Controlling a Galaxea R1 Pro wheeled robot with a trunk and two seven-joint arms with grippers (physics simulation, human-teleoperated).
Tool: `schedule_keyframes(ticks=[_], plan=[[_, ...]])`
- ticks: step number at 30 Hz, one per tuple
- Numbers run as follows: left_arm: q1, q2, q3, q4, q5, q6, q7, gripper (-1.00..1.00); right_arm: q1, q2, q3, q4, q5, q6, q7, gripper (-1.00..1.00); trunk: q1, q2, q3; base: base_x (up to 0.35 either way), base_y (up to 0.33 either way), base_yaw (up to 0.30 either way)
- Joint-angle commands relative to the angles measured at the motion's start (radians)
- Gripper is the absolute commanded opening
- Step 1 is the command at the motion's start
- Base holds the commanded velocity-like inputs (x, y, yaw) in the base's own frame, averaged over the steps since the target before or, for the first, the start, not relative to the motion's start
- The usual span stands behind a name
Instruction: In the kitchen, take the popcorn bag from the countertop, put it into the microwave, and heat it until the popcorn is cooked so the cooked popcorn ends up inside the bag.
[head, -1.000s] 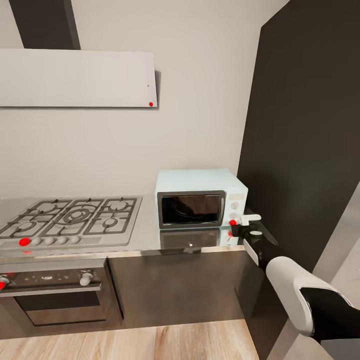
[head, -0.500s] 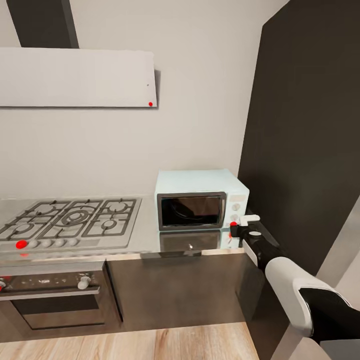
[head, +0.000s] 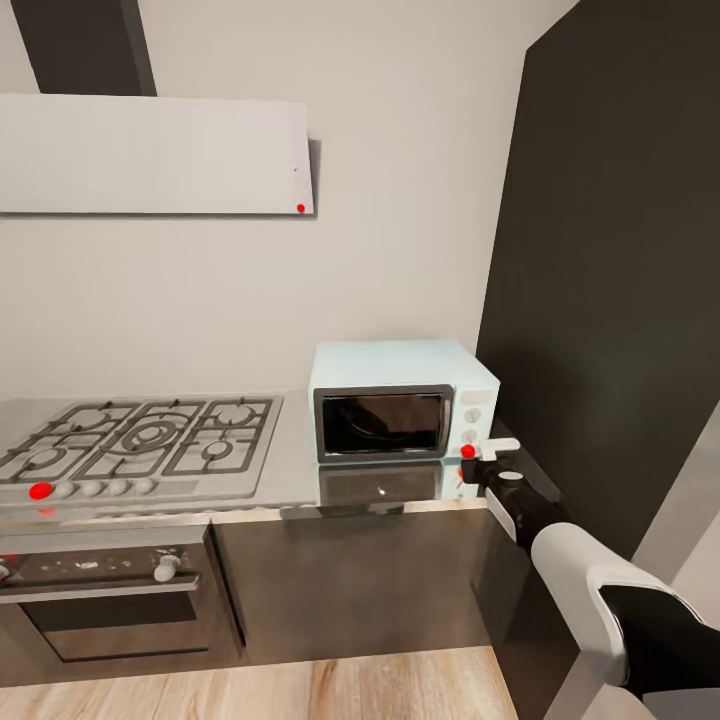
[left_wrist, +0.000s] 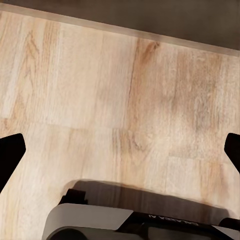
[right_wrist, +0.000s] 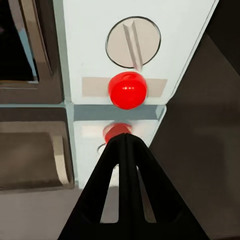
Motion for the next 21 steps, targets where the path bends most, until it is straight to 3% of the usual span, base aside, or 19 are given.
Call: schedule_keyframes(ticks=[1,21], plan=[[-0.001,-0.001,0.006,0.000,0.001,-0.002,-0.005,1.00,0.000,0.001,-0.006,-0.002,0.010,0.006,0.000,-1.00,0.000,-0.001,-0.002,0.000,0.000,0.000],[-0.001,-0.001,0.006,0.000,0.001,-0.002,-0.005,1.00,0.009,-0.001,-0.006,-0.002,0.010,0.006,0.000,-1.00,0.000,-0.001,-0.002,0.083,0.000,0.000]])
